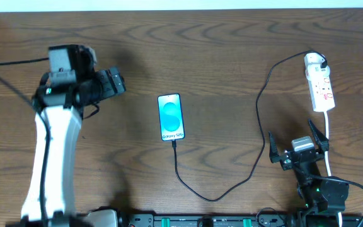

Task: Plug charger to phone and switch on socket

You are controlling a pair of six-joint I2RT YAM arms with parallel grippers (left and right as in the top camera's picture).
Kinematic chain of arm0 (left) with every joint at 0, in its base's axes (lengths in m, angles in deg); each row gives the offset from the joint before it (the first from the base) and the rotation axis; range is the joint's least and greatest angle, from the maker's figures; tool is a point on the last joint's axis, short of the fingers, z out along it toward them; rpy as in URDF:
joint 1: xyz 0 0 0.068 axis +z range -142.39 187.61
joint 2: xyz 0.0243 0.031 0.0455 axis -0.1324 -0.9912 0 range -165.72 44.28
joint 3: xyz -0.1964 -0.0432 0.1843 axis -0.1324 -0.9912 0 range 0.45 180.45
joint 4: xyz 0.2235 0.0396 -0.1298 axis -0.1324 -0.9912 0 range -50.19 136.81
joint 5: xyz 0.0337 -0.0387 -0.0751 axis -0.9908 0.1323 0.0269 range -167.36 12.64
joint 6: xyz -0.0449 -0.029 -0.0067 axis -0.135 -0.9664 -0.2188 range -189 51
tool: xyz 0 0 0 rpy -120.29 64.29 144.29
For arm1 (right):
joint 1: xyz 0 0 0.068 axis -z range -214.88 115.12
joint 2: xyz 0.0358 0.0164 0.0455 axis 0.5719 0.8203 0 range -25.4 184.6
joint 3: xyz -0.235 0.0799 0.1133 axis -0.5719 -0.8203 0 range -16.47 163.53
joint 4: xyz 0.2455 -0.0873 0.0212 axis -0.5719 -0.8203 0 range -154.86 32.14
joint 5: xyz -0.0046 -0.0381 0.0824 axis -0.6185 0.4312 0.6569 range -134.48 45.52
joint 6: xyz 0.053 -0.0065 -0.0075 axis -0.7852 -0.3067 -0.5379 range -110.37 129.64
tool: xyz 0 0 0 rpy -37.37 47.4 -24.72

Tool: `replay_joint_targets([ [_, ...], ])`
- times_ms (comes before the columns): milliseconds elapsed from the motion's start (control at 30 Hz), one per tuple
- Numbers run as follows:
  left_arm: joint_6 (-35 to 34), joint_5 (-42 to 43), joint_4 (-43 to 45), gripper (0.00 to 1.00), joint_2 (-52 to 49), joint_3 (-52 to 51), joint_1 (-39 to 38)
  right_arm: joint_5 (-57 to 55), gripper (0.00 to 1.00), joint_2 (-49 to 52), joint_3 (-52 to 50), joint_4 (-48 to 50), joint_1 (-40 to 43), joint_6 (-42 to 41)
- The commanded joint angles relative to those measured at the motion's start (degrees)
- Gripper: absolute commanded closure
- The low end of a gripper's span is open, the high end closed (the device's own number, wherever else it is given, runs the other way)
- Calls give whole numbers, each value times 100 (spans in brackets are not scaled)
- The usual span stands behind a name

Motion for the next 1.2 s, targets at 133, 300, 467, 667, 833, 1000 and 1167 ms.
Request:
replay_joint_targets([
  [133, 1045, 87, 520, 3, 1320, -721, -20, 57, 1, -52, -15, -9, -33, 2],
  [300, 1303, 90, 1329, 3, 2304, -1631, -17, 57, 1, -52, -15, -9, -33, 2],
  [467, 1333, 94, 2428, 3, 3394, -2747, -17, 57, 1, -52, -15, -9, -33, 2],
  [667, 2312, 501, 3467, 3, 4804, -4100, -17, 57, 1, -52, -15, -9, -33, 2],
  [833, 2347, 299, 3936, 3, 5689, -4937, -17, 57, 1, -52, -15, -9, -33, 0],
  [1000, 2345, 212, 4118, 3, 6308, -5619, -17, 57, 1, -52, -15, -9, -33, 2],
  [1167, 2347, 208, 4138, 3, 6756, -6107, -17, 57, 1, -52, -15, -9, -33, 2],
])
